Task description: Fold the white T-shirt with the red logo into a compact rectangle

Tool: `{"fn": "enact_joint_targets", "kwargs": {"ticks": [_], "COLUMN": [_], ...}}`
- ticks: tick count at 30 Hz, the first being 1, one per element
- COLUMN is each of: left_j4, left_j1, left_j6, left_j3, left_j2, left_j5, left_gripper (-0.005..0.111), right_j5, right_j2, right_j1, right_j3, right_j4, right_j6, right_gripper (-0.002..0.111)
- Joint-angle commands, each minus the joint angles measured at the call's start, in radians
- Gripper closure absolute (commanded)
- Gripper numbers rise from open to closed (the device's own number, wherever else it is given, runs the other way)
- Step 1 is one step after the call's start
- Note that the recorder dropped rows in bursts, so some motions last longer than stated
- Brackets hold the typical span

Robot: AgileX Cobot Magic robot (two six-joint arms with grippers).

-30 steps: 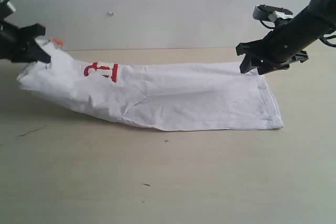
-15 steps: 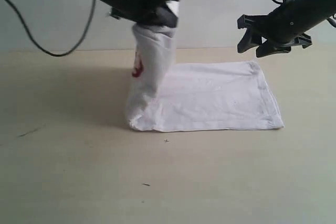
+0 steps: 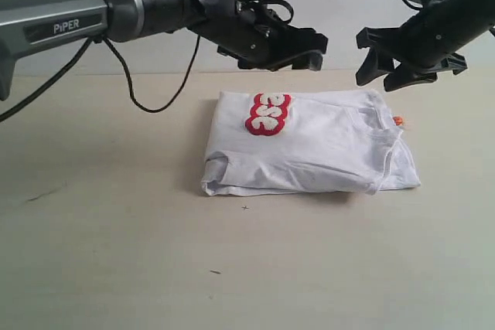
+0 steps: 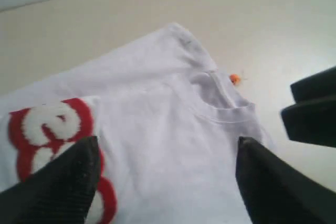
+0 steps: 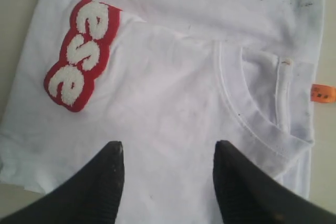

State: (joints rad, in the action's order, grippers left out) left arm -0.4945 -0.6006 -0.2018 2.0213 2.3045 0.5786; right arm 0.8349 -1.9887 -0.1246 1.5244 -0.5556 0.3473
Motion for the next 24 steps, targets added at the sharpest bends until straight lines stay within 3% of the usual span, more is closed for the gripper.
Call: {"fn": "enact_joint_targets", "kwargs": {"ticks": [1, 9, 24], "left_j4": [0.108, 0.213, 0.224], "left_j1": [0.050, 0.142, 0.172], "left_j6": [0.053, 0.053, 0.042], "left_j3": [0.010, 0.010, -0.022], "left_j2": [-0.052, -0.076, -0.076], "left_j5": [0.108, 0.314, 0.300], "left_gripper": [0.037, 0.037, 0.037], "right_j5": [0.017, 0.060, 0.079], "right_j2": [-0.047, -0.179, -0.261], "right_j1": [-0.032, -0.096, -0.075], "right_j3": [0.007, 0.007, 0.007], "right_j4": [0.017, 0.015, -0.014], "right_j6": [0.006, -0.012, 0.008], "right_gripper": [0.056, 0.051, 0.055]}}
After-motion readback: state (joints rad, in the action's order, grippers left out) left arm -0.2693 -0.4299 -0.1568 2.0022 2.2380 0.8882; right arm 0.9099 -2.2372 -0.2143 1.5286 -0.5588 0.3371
